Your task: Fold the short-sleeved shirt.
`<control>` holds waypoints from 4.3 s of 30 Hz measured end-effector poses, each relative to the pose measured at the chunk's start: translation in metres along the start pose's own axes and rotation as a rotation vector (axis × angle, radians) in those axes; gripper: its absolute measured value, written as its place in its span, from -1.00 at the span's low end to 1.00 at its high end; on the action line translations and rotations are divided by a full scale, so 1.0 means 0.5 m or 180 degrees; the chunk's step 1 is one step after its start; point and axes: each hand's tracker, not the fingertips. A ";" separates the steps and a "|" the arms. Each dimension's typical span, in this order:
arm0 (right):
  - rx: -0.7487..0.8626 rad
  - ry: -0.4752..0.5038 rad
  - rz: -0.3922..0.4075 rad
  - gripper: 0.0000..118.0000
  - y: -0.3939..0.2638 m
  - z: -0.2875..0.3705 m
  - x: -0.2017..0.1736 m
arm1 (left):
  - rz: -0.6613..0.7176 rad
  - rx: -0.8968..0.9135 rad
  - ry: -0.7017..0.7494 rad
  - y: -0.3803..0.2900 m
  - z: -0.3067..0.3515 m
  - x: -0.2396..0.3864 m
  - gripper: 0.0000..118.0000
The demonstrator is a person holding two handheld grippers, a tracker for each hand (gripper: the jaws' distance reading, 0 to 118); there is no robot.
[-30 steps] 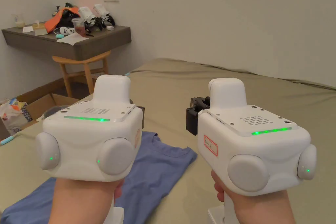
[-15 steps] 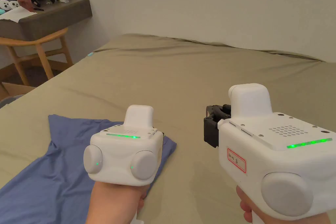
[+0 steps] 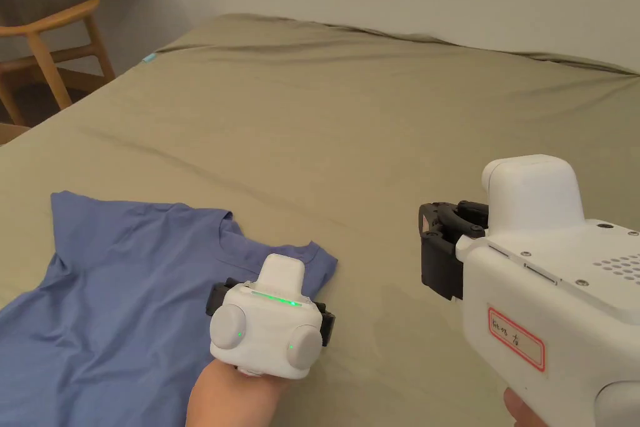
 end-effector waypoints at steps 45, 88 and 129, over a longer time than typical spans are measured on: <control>0.0549 -0.2595 -0.0637 -0.85 -0.051 0.825 0.490 | -0.1668 -0.0078 -0.3041 -0.105 0.733 0.985 -0.87; -0.0276 -0.1229 -0.0616 -0.85 -0.238 0.471 0.430 | 0.0207 0.0049 -0.0821 0.124 0.098 0.219 0.65; -0.1467 -0.1609 -0.1585 -0.77 -0.503 0.517 0.633 | -0.0429 0.1316 -0.0823 0.093 0.505 0.046 -0.98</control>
